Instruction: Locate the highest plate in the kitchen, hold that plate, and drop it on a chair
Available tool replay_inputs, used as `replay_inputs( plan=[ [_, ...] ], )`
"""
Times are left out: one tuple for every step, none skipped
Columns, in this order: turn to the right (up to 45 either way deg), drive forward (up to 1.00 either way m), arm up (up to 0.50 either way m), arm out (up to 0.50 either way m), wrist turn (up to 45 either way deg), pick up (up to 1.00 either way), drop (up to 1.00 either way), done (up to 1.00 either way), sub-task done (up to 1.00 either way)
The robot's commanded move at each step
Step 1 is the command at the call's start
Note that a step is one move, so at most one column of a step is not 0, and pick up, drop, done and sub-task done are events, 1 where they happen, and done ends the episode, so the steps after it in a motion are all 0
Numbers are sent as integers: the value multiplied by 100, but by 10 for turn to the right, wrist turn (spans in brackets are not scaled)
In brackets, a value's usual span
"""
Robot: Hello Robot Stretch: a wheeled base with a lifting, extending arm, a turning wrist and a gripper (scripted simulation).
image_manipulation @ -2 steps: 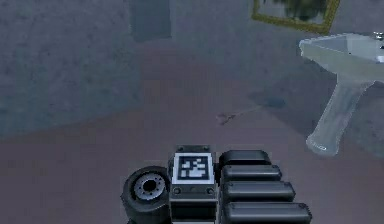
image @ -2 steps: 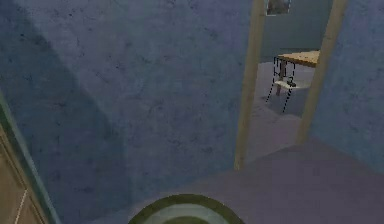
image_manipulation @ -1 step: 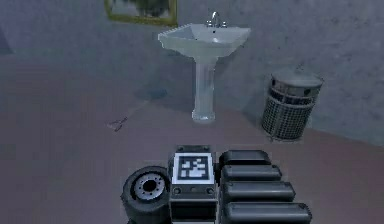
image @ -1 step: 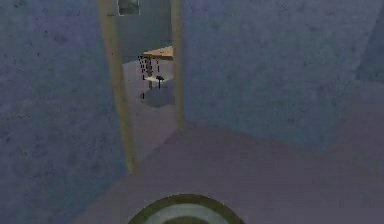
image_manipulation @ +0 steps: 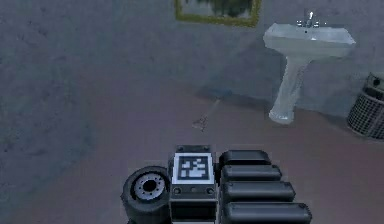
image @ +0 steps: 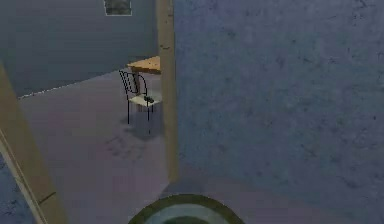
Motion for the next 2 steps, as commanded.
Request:
replay_inputs(
  plan=[
    [0, 70, 0, 0, 0, 0, 0, 0, 0],
    [-450, 0, 0, 0, 0, 0, 0, 0, 0]
  ],
)
